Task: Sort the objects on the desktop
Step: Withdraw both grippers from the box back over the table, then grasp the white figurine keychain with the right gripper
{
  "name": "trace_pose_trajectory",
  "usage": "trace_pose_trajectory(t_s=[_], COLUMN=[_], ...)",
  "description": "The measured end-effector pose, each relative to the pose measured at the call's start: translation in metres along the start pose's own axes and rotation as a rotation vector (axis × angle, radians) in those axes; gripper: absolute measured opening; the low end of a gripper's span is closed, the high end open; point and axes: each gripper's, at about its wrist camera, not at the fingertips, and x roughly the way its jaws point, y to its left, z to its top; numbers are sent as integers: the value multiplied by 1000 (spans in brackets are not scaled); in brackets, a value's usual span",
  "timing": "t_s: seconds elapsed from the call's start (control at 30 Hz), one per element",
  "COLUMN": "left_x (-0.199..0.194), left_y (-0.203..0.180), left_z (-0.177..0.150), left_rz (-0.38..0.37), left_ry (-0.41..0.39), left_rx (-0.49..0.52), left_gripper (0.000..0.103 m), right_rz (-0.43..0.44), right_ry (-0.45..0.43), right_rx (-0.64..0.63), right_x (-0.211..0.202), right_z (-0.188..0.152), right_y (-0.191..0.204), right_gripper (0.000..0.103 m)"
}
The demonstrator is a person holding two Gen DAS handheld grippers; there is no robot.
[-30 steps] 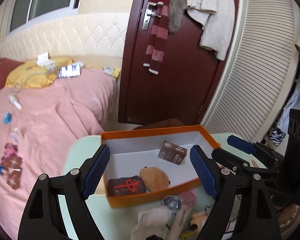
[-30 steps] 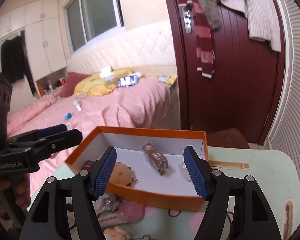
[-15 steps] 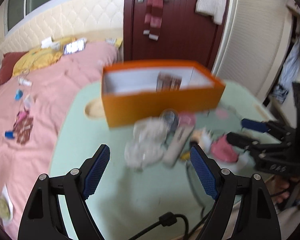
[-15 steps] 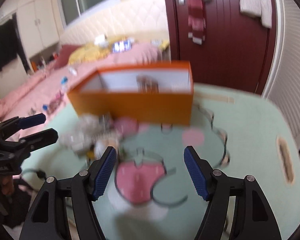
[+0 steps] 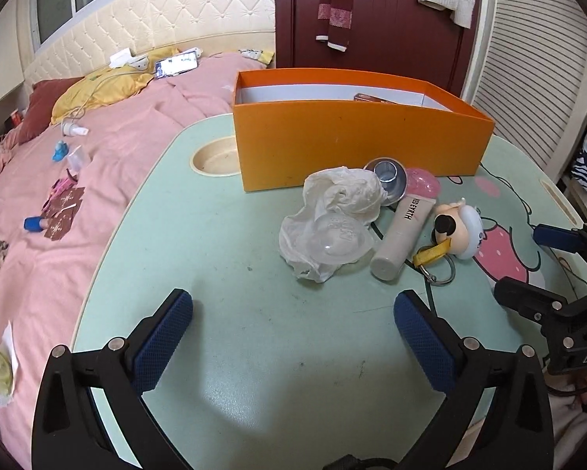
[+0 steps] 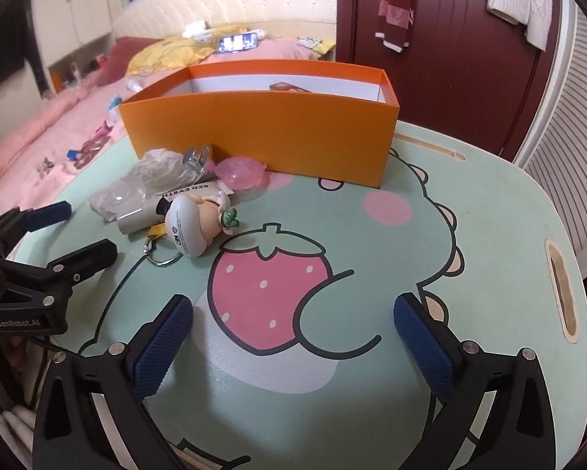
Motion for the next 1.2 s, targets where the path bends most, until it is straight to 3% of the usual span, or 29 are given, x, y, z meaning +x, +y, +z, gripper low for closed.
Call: trace_pose_trajectory(t_s=[0.33,0.63,0.7,0.77,0.83,0.9,0.93,1.1,1.2], left_x=[-9,-10,-10,-10,-10,-10,-9,-7,-11], left_y=[0,1,2,2,2,2,0,-3,-1], left_z=[4,4,4,4,4,4,4,3,7], left_rz=[1,-2,-2,-2,-2,-2,0,-8,-53], left_ry=[-4,-5,-5,-6,-6,-6,-9,-1,25], left_rx=[3,3,3,3,3,3,0,8,44], left_gripper=[103,103,103,103,103,103,103,103,103], right_rz=[2,102,124,142,153,103,87,84,82], right_ry=[21,-38,-27,-3,27,-2,-11,-15,-17], right_rx=[-3,-67,-58,-50,-50,-90,-97,-30,10], right_x=[-2,-6,1,11,21,21,21,12,6], right_z=[4,35,43,46,45,40,38,30,25], right_y=[5,33,36,38,39,42,41,24,14], right_gripper=[103,102,96,84,69,55,43,43,43])
